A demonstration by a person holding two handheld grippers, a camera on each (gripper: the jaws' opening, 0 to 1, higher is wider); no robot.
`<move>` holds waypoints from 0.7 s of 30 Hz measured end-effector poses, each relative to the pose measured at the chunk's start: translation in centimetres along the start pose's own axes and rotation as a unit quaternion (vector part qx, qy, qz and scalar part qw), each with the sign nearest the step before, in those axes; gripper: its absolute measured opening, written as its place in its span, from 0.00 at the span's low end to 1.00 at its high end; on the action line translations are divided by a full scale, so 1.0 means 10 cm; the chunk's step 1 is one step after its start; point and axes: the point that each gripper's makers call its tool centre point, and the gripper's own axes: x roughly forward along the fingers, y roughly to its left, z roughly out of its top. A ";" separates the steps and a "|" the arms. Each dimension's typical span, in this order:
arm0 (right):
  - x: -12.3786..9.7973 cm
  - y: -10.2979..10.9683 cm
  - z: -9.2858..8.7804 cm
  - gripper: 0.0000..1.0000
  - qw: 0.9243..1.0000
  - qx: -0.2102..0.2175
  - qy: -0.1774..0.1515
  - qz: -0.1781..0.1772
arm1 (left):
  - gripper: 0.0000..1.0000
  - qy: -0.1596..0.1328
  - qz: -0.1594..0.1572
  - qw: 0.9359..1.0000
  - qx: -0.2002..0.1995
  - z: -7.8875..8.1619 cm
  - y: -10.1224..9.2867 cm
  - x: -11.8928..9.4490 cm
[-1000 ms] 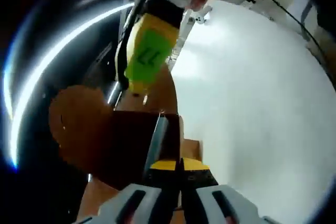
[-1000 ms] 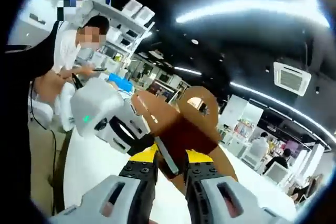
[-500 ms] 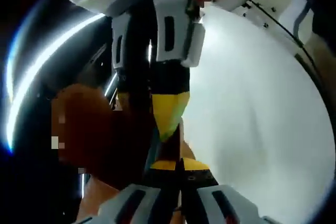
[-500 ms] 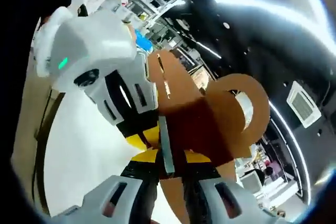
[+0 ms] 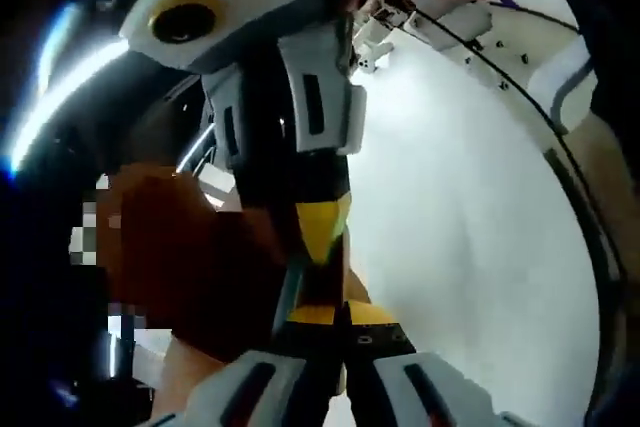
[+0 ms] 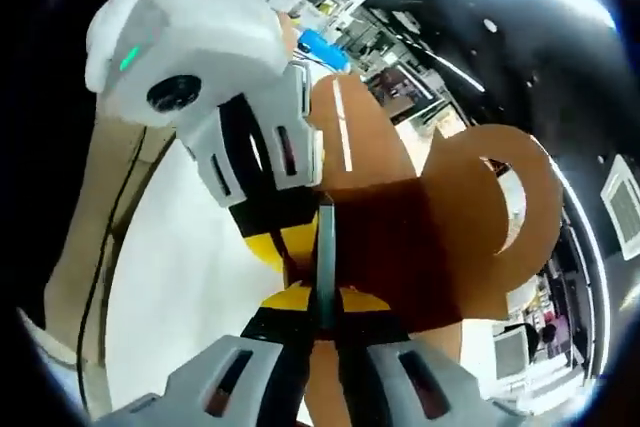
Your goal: Pick up one paper box from the group, open the paper box, and remove the item inside
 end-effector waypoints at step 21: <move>0.27 -0.03 -0.22 0.09 0.960 0.129 0.001 0.247 | 0.04 -0.031 -0.283 0.911 -0.297 -0.05 -0.10 0.16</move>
